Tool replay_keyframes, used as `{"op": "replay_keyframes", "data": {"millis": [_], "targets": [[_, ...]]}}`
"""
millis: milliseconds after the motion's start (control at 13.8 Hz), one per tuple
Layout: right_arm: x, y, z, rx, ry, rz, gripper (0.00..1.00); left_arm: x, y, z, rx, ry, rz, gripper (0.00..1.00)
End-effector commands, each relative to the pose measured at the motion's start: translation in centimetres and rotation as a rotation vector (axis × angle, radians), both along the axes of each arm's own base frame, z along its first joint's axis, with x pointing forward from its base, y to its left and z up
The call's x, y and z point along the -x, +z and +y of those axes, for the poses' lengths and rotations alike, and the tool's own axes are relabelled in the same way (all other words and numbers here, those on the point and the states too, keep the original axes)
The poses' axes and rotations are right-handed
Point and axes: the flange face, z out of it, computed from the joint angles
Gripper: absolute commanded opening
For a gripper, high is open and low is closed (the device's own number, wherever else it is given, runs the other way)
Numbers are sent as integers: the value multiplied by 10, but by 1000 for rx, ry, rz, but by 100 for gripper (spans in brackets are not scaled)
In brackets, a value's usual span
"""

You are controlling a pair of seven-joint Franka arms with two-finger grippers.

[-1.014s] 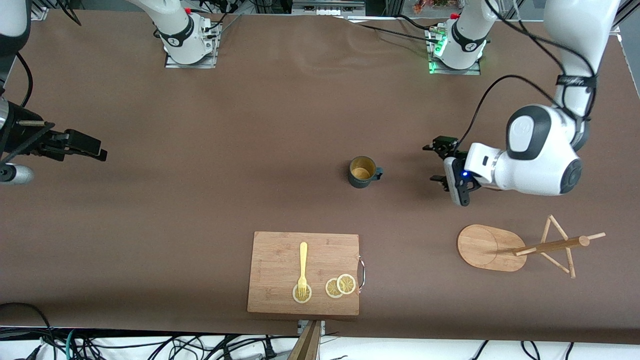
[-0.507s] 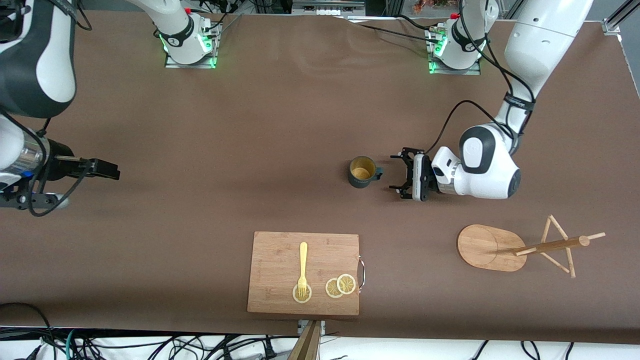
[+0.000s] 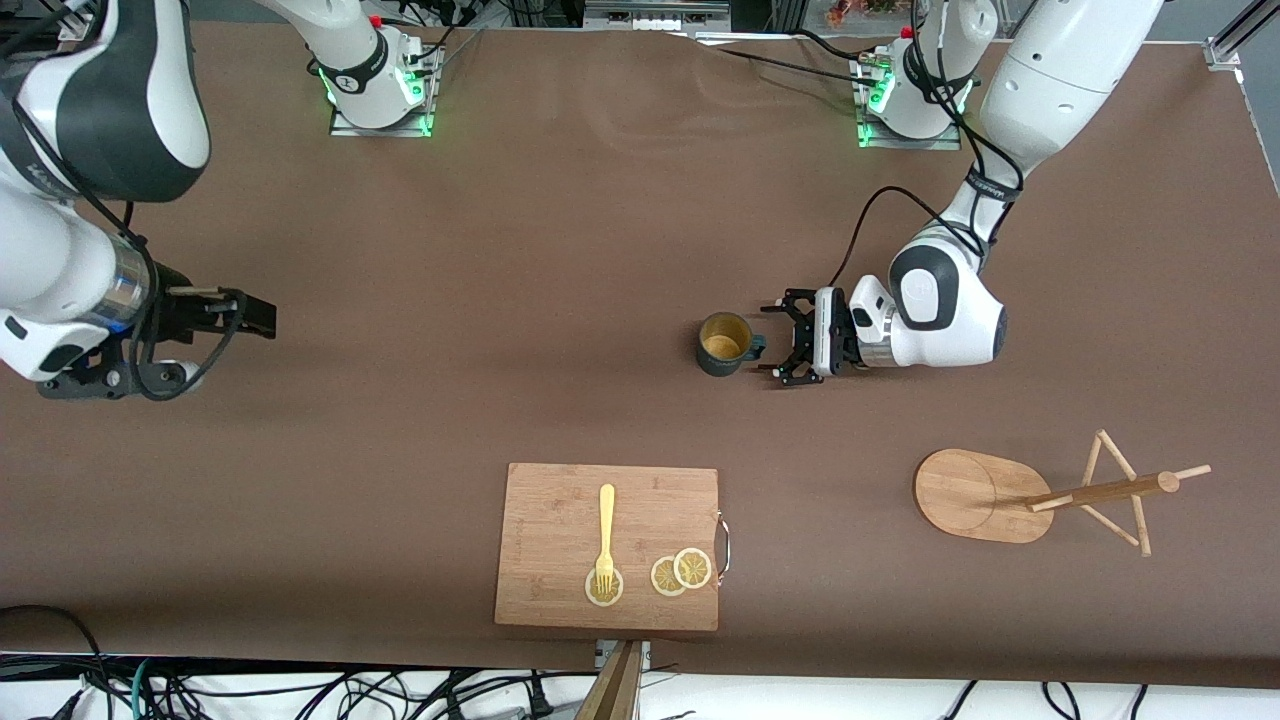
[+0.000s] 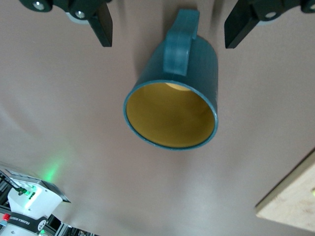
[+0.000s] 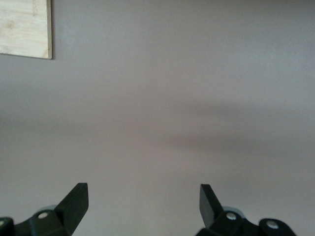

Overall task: Pass cup and hang on rack
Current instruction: 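Reach the left gripper to the teal mug handle, then grasp the mug handle with the left gripper and lift it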

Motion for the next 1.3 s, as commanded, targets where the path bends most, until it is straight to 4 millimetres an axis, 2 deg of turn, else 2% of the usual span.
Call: {"op": "replay_keyframes", "data": {"millis": [0, 72, 145, 290, 435, 507, 652, 870, 1014, 1232], "targets": [[52, 22, -22, -26, -8, -12, 100, 6, -19, -3, 39, -9, -68, 100], [64, 27, -25, -33, -8, -28, 100, 5, -20, -2, 41, -14, -78, 99], [75, 32, -26, -37, -8, -37, 100, 5, -20, -2, 42, -13, -79, 86], [79, 35, -23, -37, -2, -34, 100, 5, -21, -1, 45, -12, -78, 38], [75, 38, -23, -39, 3, -43, 100, 3, -19, 0, 53, -14, -82, 17], [74, 38, -23, -39, 4, -43, 100, 3, -20, -1, 53, -15, -81, 10], [74, 39, -25, -31, 9, -51, 100, 3, -19, -1, 63, 7, -71, 7], [68, 57, -29, -5, 13, -68, 100, 2, -12, 1, 86, 34, -24, 6], [68, 69, -31, 17, 10, -78, 100, -1, 0, 10, 136, 54, 64, 6], [71, 68, -25, 11, 12, -54, 100, -3, 3, 38, 202, 106, 185, 6]]}}
